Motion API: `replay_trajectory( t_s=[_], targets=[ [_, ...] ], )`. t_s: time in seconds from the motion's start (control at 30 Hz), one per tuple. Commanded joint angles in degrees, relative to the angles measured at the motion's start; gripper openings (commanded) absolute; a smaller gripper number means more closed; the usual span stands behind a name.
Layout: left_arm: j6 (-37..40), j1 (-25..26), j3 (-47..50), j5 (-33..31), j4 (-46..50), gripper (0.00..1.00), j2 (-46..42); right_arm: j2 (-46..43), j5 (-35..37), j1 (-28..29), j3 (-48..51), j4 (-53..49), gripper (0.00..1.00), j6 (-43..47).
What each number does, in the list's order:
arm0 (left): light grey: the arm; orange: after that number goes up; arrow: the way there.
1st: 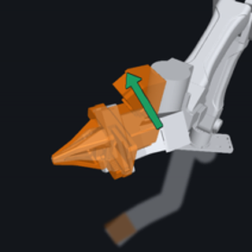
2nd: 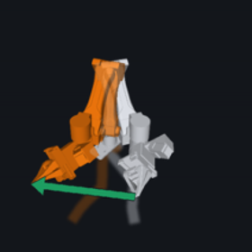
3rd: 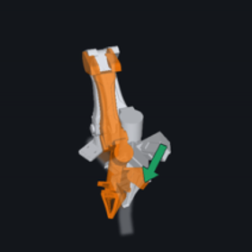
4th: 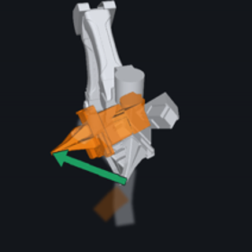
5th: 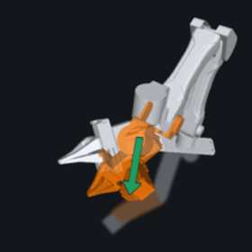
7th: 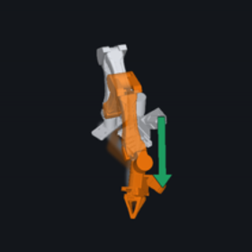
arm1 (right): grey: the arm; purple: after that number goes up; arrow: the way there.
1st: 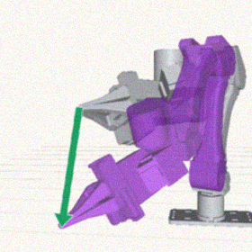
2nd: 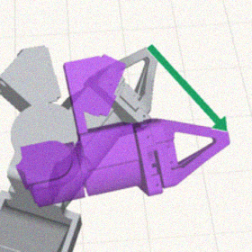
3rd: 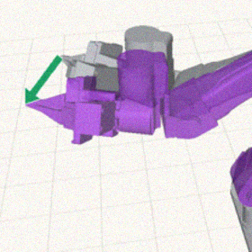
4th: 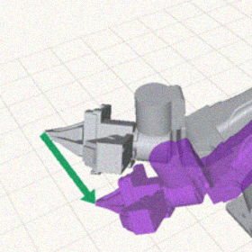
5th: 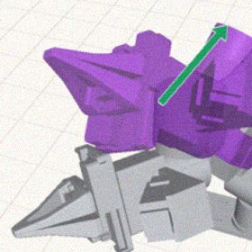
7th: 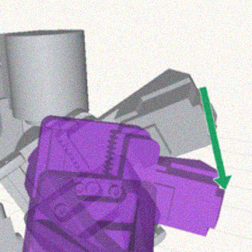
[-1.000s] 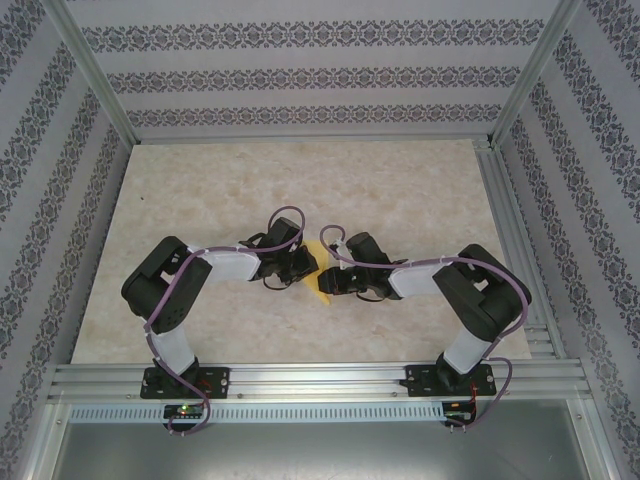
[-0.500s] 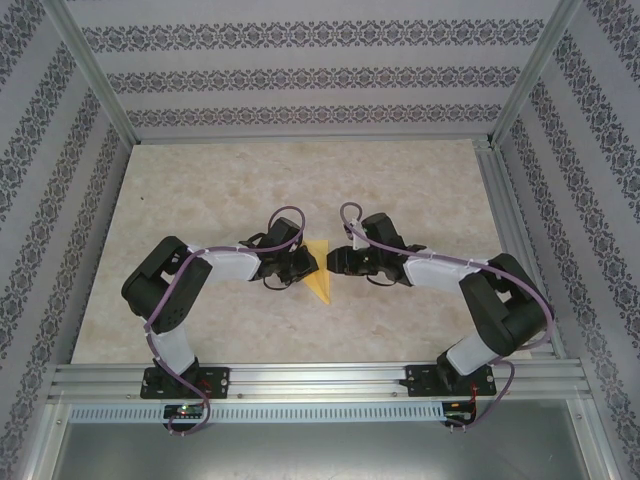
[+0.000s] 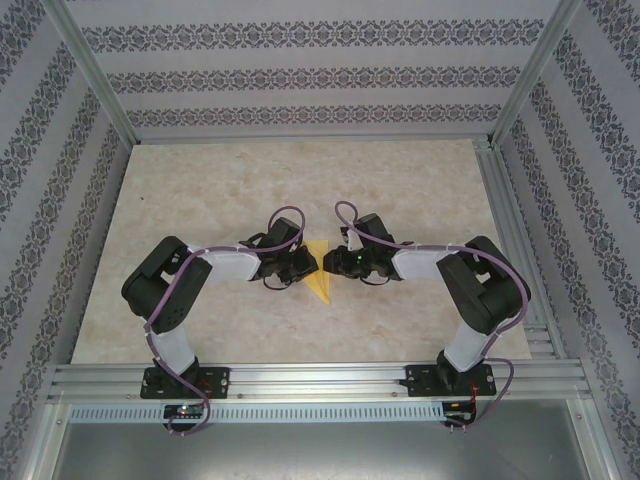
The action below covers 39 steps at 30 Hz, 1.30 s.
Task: Fold a paper plane with a square sheet of paper (fold left side to right side)
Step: Fourth fold the wing at the center of the table.
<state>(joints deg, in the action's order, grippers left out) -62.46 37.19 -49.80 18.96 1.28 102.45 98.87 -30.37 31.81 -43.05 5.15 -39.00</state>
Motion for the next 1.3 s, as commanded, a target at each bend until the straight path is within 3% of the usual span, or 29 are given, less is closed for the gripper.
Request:
replay_trajectory(
  t_s=[0.0, 0.23, 0.43, 1.27],
  targets=[
    [0.06, 0.22, -1.34, -0.85, 0.90, 0.15, 0.26, 1.37, -1.62, -0.44, -1.81, 3.94, 0.29, -1.77],
    [0.10, 0.25, -1.34, -0.79, 0.94, 0.15, 0.29, 4.26, -2.23, -0.96, -2.97, 6.29, 0.21, -2.96],
    [0.14, 0.34, -1.28, -1.00, 1.51, 0.21, 0.07, 3.90, -1.41, -1.81, -3.66, 4.03, 0.00, -1.29],
    [0.54, 0.43, -1.65, -1.08, 1.61, 0.22, 1.18, 5.36, -3.20, -2.81, -3.53, 2.58, 0.03, 2.65]
  ],
)
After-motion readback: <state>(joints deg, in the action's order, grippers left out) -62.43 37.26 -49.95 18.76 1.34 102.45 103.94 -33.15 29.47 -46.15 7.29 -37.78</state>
